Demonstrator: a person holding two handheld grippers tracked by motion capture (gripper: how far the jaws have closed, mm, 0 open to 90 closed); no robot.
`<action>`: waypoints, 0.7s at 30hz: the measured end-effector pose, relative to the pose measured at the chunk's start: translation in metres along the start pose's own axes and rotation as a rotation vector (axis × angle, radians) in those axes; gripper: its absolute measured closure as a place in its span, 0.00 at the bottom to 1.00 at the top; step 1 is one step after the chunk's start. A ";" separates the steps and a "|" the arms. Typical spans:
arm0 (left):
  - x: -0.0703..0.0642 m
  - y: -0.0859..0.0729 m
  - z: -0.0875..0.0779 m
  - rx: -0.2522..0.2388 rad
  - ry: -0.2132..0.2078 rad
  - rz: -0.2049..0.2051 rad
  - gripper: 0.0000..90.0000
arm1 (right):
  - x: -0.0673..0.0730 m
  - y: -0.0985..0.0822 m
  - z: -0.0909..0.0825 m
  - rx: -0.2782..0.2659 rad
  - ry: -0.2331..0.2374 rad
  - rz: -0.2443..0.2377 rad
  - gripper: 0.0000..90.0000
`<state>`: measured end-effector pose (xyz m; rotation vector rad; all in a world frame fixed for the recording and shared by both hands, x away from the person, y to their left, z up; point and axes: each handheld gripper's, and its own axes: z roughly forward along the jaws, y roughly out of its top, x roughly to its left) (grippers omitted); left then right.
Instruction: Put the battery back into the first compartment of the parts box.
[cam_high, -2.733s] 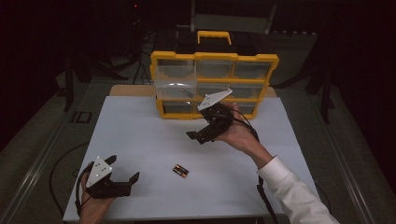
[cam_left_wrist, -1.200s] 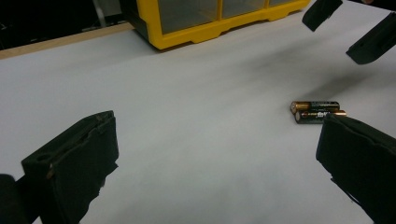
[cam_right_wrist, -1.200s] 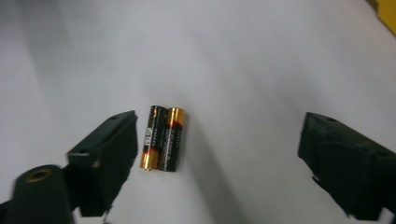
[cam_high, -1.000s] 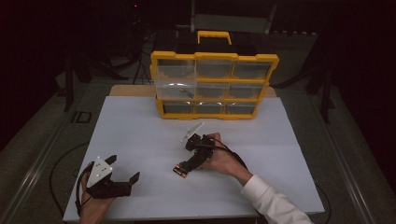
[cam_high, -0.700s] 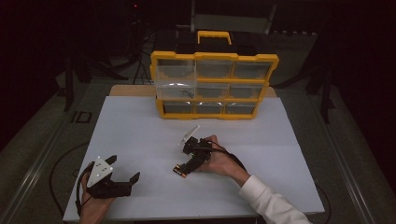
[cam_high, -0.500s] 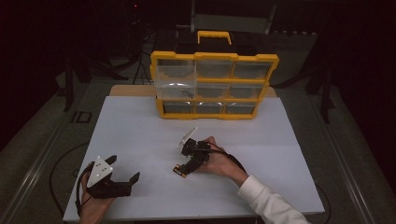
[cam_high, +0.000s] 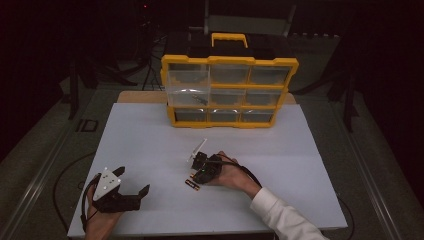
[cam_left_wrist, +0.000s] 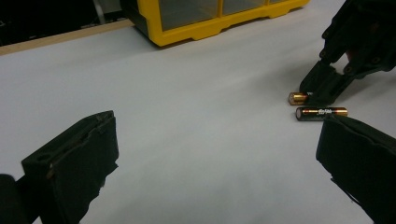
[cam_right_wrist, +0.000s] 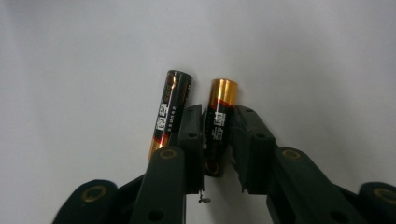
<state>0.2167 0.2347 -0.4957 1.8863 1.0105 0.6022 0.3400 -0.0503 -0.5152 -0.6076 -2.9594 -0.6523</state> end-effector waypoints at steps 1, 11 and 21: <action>0.000 0.000 0.000 -0.002 0.000 -0.001 0.00 | -0.001 0.000 0.000 0.000 -0.002 -0.005 0.83; 0.000 0.000 0.000 -0.001 0.002 -0.003 0.00 | 0.004 0.002 -0.001 0.013 -0.029 -0.017 0.85; 0.000 0.000 0.000 0.001 0.002 -0.002 0.00 | -0.006 -0.002 -0.018 -0.033 -0.019 0.000 0.85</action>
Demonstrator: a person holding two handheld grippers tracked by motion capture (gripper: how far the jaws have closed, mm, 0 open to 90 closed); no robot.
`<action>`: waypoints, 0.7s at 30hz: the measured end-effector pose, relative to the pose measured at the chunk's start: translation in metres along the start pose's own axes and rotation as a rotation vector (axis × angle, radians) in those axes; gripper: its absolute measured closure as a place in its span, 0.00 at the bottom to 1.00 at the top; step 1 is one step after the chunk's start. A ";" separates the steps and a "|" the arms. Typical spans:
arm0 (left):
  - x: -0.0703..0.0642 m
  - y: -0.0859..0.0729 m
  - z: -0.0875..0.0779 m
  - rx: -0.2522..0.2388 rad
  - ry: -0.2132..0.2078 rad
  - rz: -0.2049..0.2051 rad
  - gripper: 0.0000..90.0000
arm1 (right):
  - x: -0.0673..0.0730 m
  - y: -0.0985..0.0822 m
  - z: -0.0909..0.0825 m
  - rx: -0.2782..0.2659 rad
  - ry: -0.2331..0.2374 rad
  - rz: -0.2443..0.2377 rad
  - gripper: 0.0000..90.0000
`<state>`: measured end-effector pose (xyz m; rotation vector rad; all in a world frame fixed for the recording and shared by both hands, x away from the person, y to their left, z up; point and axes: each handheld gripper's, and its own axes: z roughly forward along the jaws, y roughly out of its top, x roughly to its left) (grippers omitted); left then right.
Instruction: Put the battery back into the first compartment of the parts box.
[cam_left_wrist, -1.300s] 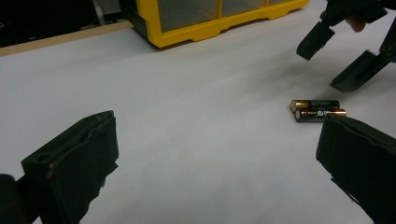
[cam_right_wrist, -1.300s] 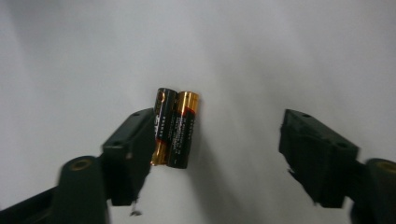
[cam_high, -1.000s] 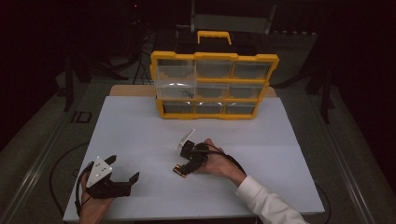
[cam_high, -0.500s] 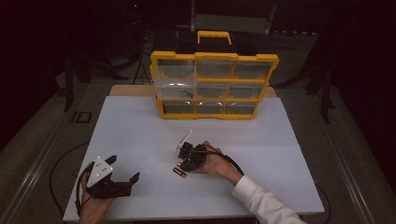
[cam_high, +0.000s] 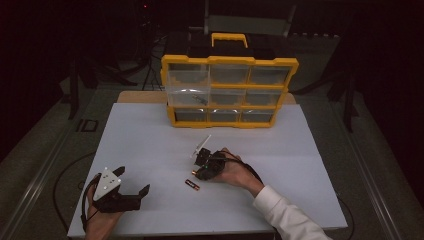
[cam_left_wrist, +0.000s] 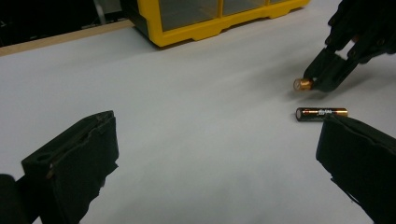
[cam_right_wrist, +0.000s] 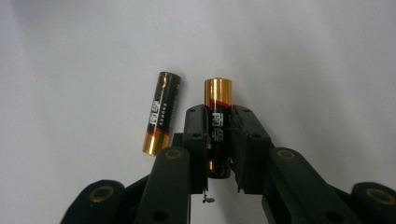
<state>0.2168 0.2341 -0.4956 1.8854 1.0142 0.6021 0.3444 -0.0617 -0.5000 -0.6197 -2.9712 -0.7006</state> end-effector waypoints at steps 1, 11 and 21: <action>0.000 0.000 0.000 0.000 0.001 0.000 0.00 | 0.000 0.000 -0.002 0.000 -0.002 0.004 0.85; 0.001 0.000 0.000 0.001 0.003 -0.003 0.00 | -0.004 0.008 -0.028 -0.036 -0.029 -0.013 0.85; 0.000 0.001 -0.001 -0.001 0.004 -0.005 0.00 | -0.009 0.012 -0.054 -0.070 -0.048 -0.013 0.85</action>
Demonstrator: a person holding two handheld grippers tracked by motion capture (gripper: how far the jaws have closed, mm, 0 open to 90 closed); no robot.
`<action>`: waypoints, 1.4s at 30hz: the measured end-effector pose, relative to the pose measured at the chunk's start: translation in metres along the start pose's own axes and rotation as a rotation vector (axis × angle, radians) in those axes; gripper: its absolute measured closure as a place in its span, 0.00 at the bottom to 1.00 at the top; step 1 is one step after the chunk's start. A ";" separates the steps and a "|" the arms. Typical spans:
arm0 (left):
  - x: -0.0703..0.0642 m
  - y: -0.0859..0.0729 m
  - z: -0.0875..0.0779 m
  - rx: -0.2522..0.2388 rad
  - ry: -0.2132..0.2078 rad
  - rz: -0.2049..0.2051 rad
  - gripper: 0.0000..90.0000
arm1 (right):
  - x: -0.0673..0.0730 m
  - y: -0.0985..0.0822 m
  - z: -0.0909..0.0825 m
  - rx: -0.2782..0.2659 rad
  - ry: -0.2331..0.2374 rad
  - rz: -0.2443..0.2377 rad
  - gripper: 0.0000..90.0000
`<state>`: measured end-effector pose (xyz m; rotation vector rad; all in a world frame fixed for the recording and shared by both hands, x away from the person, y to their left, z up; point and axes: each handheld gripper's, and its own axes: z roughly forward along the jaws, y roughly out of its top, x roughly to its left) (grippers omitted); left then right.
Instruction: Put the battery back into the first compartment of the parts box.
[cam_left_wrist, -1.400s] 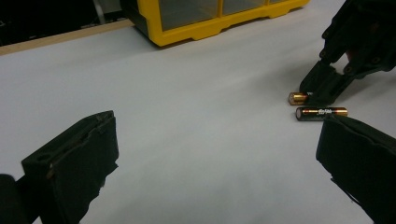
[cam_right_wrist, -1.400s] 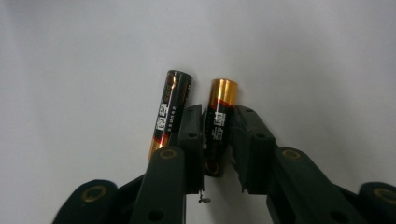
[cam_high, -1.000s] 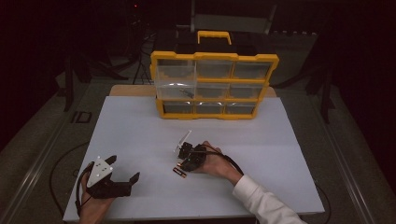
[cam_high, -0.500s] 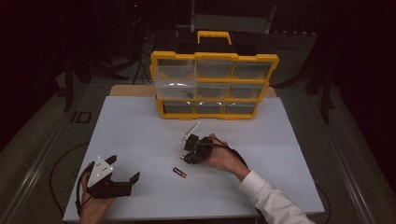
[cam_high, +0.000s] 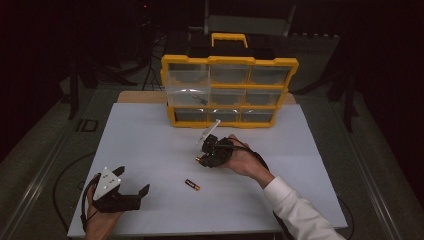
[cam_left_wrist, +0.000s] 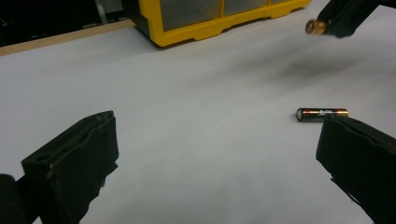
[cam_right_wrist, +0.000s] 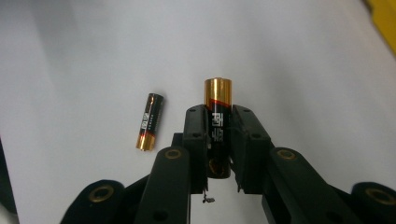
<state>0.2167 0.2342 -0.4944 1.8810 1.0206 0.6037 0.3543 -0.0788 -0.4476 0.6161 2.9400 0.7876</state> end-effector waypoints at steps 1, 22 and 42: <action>0.000 0.000 0.000 0.000 0.000 0.000 0.00 | -0.001 0.000 -0.003 -0.004 -0.002 0.001 0.85; -0.001 0.001 0.001 0.009 -0.003 0.000 0.00 | -0.023 0.015 -0.075 -0.101 -0.089 -0.002 0.85; 0.000 0.001 0.000 0.001 0.005 -0.002 0.00 | -0.046 0.036 -0.129 -0.183 -0.153 0.030 0.85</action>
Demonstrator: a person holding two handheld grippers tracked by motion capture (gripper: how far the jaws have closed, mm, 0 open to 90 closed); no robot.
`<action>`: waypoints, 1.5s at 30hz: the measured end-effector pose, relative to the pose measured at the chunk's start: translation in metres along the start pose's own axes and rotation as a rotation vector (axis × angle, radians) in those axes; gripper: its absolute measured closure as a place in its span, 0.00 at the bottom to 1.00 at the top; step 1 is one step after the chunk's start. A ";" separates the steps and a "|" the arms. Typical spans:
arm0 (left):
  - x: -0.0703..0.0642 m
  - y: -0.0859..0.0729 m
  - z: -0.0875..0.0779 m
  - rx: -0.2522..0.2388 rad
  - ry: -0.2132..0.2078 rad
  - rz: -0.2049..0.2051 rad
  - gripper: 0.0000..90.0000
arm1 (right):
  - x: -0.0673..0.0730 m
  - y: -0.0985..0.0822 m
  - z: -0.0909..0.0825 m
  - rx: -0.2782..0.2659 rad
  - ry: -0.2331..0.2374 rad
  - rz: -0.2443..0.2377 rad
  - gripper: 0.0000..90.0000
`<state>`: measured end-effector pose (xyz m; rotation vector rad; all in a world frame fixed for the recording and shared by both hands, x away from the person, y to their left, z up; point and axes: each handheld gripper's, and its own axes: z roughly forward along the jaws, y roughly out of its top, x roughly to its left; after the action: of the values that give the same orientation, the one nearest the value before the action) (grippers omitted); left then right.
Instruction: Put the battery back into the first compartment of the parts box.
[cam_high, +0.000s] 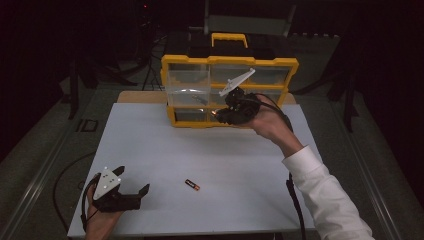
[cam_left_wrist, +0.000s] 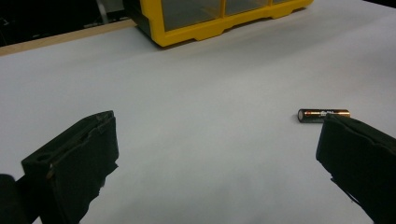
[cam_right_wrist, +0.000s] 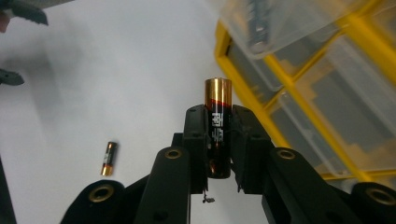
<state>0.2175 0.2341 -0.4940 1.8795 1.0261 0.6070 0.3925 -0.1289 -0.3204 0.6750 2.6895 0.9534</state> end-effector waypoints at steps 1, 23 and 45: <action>0.000 0.000 0.000 0.001 0.000 0.001 0.00 | -0.002 0.001 -0.002 -0.002 -0.006 0.000 0.85; 0.000 0.000 0.001 0.003 0.001 -0.001 0.00 | -0.031 0.032 -0.029 -0.056 -0.077 0.042 0.85; 0.000 0.000 0.002 0.009 0.003 -0.001 0.00 | -0.040 0.066 -0.034 -0.144 -0.094 0.074 0.85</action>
<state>0.2187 0.2336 -0.4951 1.8861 1.0327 0.6061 0.4386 -0.1215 -0.2507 0.7731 2.5022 1.0919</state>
